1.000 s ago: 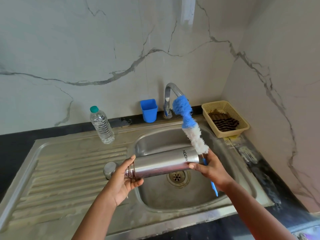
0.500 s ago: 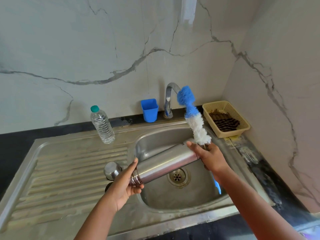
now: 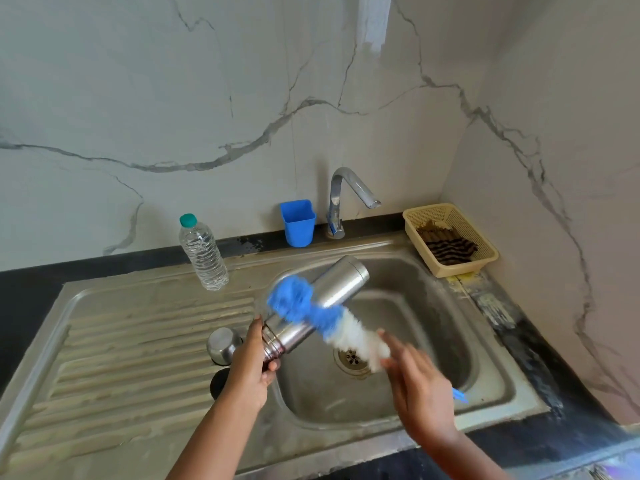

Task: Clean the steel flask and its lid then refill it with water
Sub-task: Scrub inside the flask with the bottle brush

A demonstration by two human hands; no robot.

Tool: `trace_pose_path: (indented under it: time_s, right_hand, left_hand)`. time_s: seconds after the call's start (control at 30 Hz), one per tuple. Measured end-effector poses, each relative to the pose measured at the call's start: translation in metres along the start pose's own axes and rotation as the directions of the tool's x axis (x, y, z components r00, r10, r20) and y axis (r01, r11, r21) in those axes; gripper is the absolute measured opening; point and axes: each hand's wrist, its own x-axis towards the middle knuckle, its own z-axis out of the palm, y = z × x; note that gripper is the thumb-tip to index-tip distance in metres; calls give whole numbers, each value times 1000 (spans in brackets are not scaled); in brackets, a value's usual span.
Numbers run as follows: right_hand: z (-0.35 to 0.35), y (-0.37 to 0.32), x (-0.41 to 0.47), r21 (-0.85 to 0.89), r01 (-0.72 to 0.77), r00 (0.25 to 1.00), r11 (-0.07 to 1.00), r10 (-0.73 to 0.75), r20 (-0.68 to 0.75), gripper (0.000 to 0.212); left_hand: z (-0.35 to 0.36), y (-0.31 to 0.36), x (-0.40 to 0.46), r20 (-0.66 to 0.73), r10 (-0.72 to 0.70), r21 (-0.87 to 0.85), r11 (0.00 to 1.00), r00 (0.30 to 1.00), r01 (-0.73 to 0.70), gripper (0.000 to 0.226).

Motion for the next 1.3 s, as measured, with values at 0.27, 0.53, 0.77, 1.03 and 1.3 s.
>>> trace_pose_path:
  time_s: [0.27,0.53,0.77,1.03,1.3]
  right_hand:
    - [-1,5,-7,-108,-139,988,984,145,55,42]
    - [-8,-5,9,-190,-89,982,978,119,150,74]
    - [-4,6,12,-227,-210,968,951,234,86,75]
    - [-15,17,-5,-241,303,939,922,-245,242,72]
    - [-11,43,-4,-168,-124,987,978,140,85,83]
  left_hand:
    - [-6,1,16,41,-38,-45,998,998,40,31]
    - [-7,-1,14,-15,16,-19,1000,1000,-16,30]
    - [-6,-1,10,-79,94,33,995,992,-92,34]
    - [-8,-4,14,122,-26,-114,993,992,40,34]
    - [-9,4,14,221,-121,-148,977,968,156,40]
